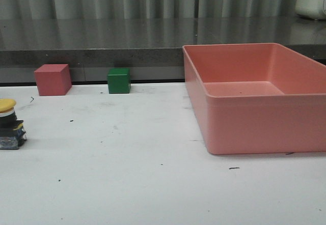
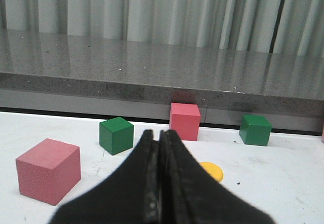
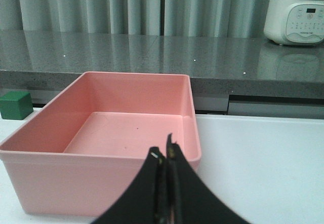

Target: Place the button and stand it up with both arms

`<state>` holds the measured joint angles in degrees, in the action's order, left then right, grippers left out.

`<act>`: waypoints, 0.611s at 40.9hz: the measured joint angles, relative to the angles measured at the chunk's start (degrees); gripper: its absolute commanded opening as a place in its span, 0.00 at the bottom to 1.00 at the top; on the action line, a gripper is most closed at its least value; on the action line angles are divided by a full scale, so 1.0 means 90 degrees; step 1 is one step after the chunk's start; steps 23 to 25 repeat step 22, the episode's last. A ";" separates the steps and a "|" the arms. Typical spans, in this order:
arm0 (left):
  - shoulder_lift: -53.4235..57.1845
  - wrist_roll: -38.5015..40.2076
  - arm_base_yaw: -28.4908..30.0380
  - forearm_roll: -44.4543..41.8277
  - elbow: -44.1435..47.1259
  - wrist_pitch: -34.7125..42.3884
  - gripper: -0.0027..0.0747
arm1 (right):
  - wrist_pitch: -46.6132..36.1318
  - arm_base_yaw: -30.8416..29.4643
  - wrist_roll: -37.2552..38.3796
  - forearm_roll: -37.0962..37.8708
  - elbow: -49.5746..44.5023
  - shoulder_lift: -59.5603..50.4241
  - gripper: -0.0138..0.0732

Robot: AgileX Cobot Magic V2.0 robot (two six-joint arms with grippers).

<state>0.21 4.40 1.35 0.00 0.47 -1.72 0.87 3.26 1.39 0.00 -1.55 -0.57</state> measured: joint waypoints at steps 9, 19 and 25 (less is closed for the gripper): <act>0.0000 0.0000 0.0000 0.0000 0.0000 0.0000 0.01 | 0.0000 -0.0048 0.0000 0.0000 0.0000 0.0000 0.08; 0.0000 0.0000 0.0000 0.0000 0.0000 0.0003 0.01 | 0.0000 -0.0048 0.0000 0.0000 0.0000 0.0000 0.08; 0.0000 0.0000 0.0000 0.0000 0.0000 0.0003 0.01 | 0.0000 -0.0048 0.0000 0.0000 0.0000 0.0000 0.08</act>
